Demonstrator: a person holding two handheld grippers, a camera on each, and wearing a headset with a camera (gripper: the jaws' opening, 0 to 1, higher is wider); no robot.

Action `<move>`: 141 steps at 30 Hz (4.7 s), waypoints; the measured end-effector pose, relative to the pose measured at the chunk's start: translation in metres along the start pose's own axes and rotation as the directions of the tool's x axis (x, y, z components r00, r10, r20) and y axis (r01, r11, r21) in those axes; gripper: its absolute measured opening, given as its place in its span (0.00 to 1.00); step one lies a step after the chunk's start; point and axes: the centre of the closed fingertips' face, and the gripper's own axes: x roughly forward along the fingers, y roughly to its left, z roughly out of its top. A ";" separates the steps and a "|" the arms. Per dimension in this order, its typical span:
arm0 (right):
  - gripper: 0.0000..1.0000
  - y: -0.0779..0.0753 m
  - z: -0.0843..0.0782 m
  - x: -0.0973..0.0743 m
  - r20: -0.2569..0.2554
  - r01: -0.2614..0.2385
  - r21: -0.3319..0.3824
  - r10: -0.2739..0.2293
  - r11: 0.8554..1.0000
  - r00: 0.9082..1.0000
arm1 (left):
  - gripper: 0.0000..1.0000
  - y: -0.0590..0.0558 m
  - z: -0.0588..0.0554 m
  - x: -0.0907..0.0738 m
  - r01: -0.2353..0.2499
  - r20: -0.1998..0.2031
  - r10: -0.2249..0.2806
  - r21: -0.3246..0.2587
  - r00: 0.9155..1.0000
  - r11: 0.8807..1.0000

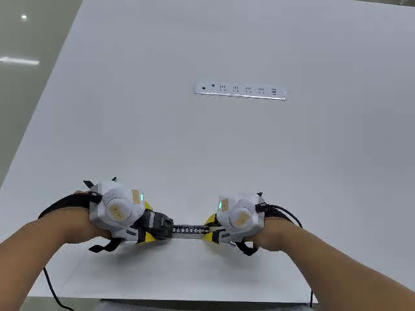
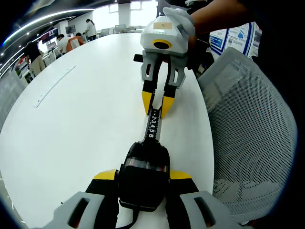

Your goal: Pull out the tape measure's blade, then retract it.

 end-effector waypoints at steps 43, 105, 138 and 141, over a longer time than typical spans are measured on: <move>0.13 -0.005 -0.030 -0.022 0.008 0.025 0.045 -0.025 0.999 1.000 | 0.35 -0.001 -0.001 0.001 0.008 0.012 -0.007 -0.022 1.000 1.000; 0.13 -0.013 -0.065 -0.051 -0.015 0.057 0.075 -0.056 0.996 0.998 | 0.32 0.000 -0.016 0.003 -0.043 -0.039 0.046 0.076 0.998 0.996; 0.13 -0.019 -0.096 -0.074 -0.055 0.080 0.089 -0.075 0.993 0.996 | 0.32 0.001 -0.016 0.003 -0.027 -0.045 0.031 0.076 0.999 0.997; 0.13 -0.019 -0.098 -0.076 -0.055 0.082 0.092 -0.077 0.992 0.996 | 0.32 0.002 -0.017 0.003 -0.027 -0.045 0.031 0.075 0.999 0.997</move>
